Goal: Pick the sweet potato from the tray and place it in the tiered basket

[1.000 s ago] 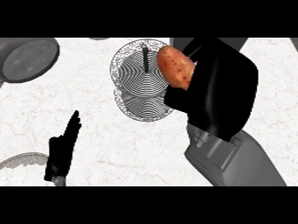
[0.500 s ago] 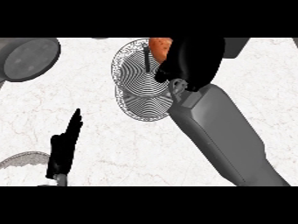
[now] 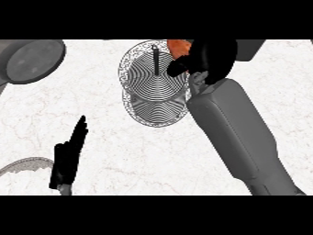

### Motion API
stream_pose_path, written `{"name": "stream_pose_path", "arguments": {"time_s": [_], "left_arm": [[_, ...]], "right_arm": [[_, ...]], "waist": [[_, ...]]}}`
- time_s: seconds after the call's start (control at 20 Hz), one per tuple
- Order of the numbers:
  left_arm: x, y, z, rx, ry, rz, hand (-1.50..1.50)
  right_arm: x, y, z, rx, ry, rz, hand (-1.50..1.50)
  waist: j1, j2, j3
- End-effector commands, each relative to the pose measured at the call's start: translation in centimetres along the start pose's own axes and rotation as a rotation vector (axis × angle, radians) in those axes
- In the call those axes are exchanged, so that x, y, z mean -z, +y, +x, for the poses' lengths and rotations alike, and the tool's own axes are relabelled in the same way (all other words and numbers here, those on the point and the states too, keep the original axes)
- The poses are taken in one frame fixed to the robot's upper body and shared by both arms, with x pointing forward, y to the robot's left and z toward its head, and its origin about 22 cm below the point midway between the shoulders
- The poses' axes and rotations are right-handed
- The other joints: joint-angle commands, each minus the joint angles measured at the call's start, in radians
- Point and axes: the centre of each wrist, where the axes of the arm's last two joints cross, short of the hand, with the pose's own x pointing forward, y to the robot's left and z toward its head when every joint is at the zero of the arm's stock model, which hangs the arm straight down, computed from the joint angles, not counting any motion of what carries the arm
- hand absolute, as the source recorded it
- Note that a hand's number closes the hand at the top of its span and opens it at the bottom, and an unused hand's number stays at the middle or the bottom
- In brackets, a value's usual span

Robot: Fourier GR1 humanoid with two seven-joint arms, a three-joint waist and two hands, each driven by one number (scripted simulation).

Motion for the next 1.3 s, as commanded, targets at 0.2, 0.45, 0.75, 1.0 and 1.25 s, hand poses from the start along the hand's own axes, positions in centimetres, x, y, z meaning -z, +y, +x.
{"name": "stream_pose_path", "arguments": {"time_s": [0.2, 0.45, 0.75, 1.0, 1.25], "left_arm": [[0.1, -0.2, -0.1, 0.006, -0.003, 0.003, 0.0], [-0.1, 1.0, -0.6, 0.006, 0.006, 0.003, 0.0], [-0.6, 1.4, -0.5, 0.005, 0.036, 0.063, 0.0], [-1.4, 2.0, -1.0, -0.014, 0.05, 0.107, 0.0], [-2.0, 2.4, -1.5, -0.031, 0.062, 0.122, 0.0]], "right_arm": [[0.2, 0.8, -1.4, 0.448, 0.134, -0.054, -1.5], [0.2, 0.2, -0.3, 0.631, 0.089, -0.173, -1.5], [1.4, -1.4, -2.3, 0.634, 0.125, -0.449, -1.5], [0.6, -5.0, -6.9, 0.673, 0.232, -0.524, -1.5], [-3.3, -8.6, -11.1, 0.686, 0.257, -0.52, -1.5]], "waist": [[-0.003, -0.003, 0.0], [-0.014, -0.009, -0.001], [-0.079, -0.028, -0.002], [-0.118, -0.042, -0.001], [-0.146, -0.05, 0.0]]}}
